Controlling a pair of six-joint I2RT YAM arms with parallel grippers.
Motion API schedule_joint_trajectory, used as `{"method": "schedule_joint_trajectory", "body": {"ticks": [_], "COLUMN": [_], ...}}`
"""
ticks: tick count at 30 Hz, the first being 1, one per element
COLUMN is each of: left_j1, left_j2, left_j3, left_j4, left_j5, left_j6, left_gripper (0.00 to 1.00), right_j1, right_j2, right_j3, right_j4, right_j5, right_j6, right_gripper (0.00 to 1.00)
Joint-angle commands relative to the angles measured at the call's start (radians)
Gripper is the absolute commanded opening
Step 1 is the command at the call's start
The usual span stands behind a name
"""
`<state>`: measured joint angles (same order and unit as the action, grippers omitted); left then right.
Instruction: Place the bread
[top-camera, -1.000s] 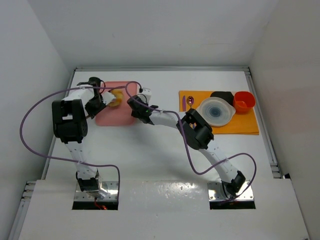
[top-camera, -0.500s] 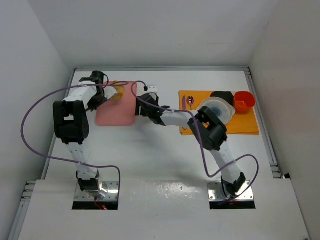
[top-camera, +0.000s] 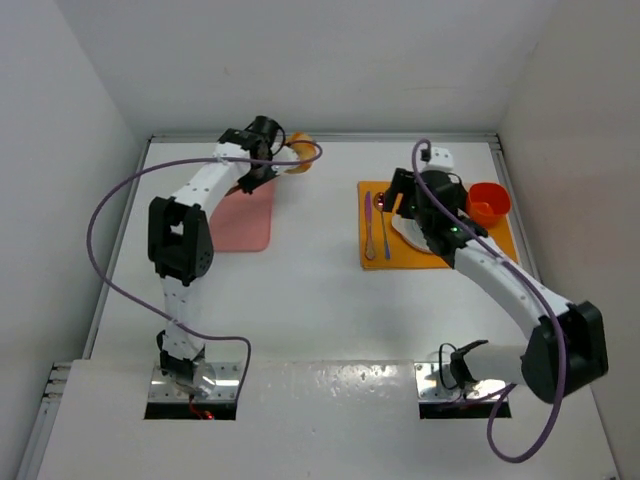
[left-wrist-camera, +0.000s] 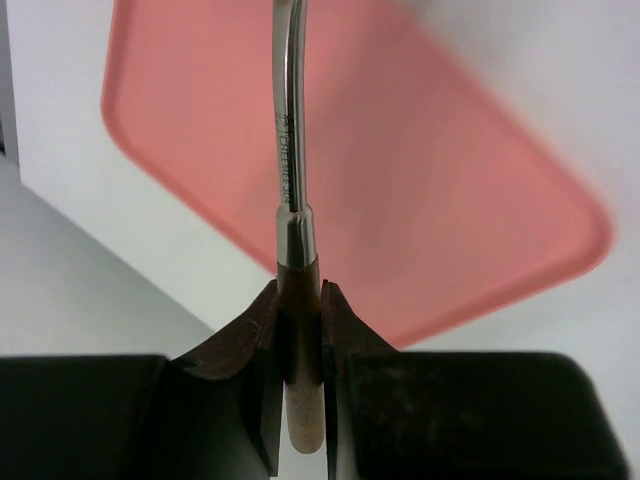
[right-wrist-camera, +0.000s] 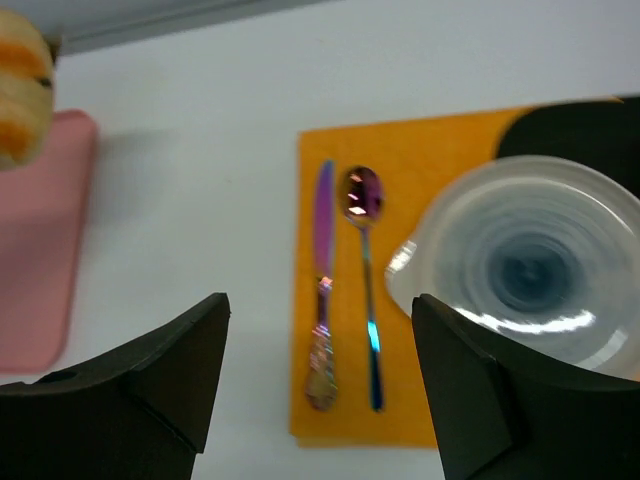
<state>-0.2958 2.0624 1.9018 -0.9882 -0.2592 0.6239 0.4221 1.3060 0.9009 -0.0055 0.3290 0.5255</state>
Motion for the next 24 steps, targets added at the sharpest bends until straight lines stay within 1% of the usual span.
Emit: {"method": "schedule_joint_trajectory", "body": {"ticks": [1, 2, 4, 5, 10, 11, 13, 14, 16, 21, 24], "left_j1": [-0.099, -0.121, -0.164, -0.207, -0.327, -0.363, -0.399, -0.436, -0.468, -0.554, -0.569], "left_j2": [0.097, 0.116, 0.148, 0.172, 0.229, 0.229, 0.240, 0.266, 0.295, 0.447, 0.487], "left_j3": [0.136, 0.201, 0.249, 0.282, 0.364, 0.374, 0.387, 0.399, 0.437, 0.546, 0.565], "left_j4": [-0.084, -0.096, -0.106, -0.118, -0.136, -0.123, -0.101, -0.092, -0.078, -0.058, -0.024], "left_j5": [0.025, 0.015, -0.001, -0.015, -0.017, -0.003, -0.003, -0.003, -0.012, -0.037, -0.060], "left_j6": [-0.108, -0.108, -0.122, -0.131, -0.170, -0.182, -0.191, -0.191, -0.202, -0.234, -0.245], "left_gripper": [0.00, 0.00, 0.00, 0.00, 0.00, 0.00, 0.00, 0.00, 0.00, 0.00, 0.00], "right_j1": [-0.071, -0.116, -0.144, -0.184, -0.269, -0.282, -0.305, -0.315, -0.341, -0.390, -0.408], "right_j2": [-0.108, -0.126, -0.197, -0.226, -0.318, -0.350, -0.376, -0.396, -0.424, -0.476, -0.491], "right_j3": [-0.071, -0.091, -0.121, -0.144, -0.235, -0.244, -0.288, -0.295, -0.321, -0.387, -0.405], "right_j4": [-0.207, -0.246, -0.290, -0.315, -0.390, -0.404, -0.413, -0.430, -0.459, -0.473, -0.470], "right_j5": [-0.079, -0.108, -0.125, -0.143, -0.173, -0.174, -0.177, -0.182, -0.183, -0.192, -0.202], "right_j6": [-0.044, -0.050, -0.062, -0.064, -0.068, -0.067, -0.068, -0.074, -0.073, -0.067, -0.052], "right_gripper": [0.74, 0.74, 0.74, 0.74, 0.75, 0.75, 0.75, 0.75, 0.75, 0.75, 0.75]}}
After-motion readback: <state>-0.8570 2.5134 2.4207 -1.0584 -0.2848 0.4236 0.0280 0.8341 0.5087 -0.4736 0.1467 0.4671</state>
